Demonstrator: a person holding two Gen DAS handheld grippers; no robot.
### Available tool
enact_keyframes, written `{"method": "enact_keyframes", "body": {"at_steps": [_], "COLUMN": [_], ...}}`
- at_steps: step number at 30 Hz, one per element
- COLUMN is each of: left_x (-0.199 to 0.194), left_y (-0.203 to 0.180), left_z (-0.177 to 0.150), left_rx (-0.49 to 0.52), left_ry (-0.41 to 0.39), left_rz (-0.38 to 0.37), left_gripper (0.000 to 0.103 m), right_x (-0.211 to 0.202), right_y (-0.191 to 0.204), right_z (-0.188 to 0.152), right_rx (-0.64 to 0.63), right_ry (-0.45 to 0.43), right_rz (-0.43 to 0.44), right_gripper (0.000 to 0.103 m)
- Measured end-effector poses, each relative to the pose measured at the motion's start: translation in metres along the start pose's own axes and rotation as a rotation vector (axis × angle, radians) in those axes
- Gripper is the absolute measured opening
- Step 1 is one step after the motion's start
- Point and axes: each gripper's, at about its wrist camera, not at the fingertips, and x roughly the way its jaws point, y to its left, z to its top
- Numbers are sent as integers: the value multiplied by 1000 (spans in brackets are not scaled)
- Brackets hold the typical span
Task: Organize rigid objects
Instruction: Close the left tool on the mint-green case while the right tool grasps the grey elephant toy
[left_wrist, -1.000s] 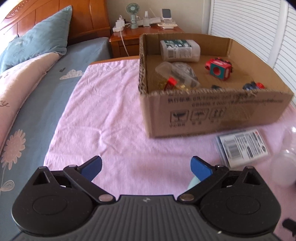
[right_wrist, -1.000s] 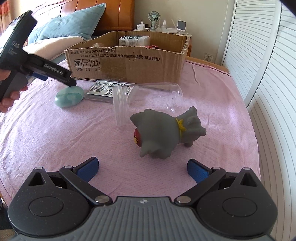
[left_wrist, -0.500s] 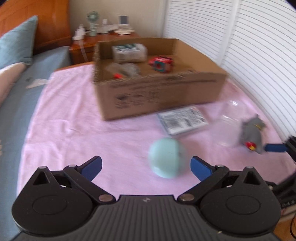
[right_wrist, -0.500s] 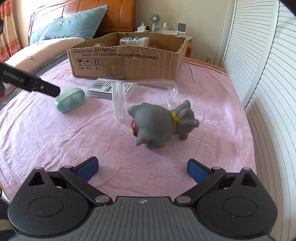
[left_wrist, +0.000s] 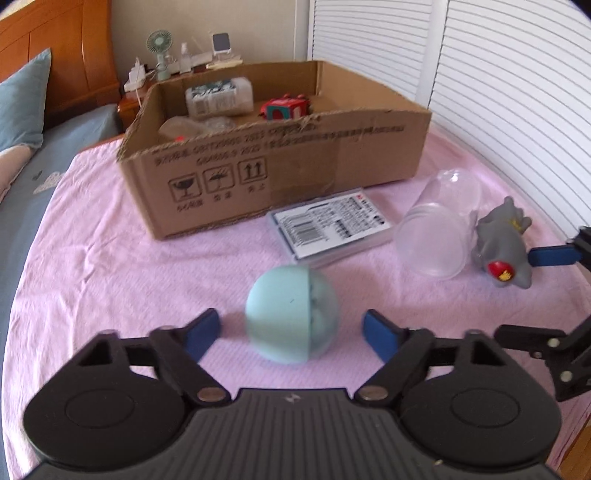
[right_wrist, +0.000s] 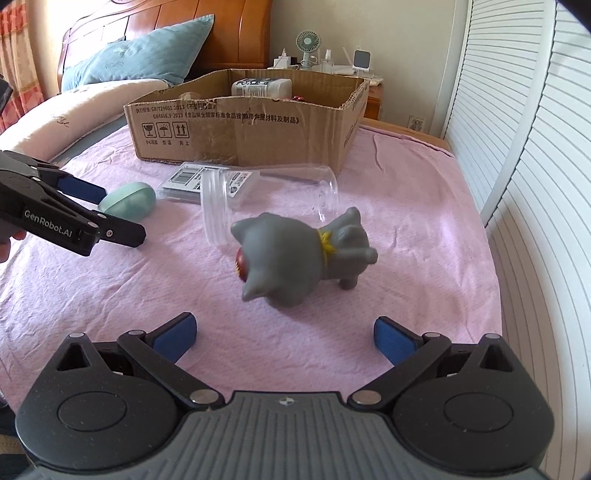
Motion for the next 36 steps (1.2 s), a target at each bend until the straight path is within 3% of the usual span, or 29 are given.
{"method": "enact_keyframes", "body": {"at_steps": [11,17,21,24,36], "left_x": [3,3,1,-1,-7], "left_y": [-1,-1,1,3,6], "left_z": [4,4,6,7,8], "left_rx": [-17,-22,-27,-36,24], "left_ry": [-7,-4,-4,-4,37], "left_rz": [13,16,17,13,-32], "left_gripper": [76,75,61,52,52], "right_x": [20,17,16,13,-8], "right_y": [-13,-12,-11,-7,1], "right_z": [23,32,34,35,37], "right_rx": [-30,-67,-67,-74,-65], "right_ry": [3,-12,-12,-10,-11], "right_rz": [33,32,37,20,1], "right_gripper": [103,93,81,79,78]}}
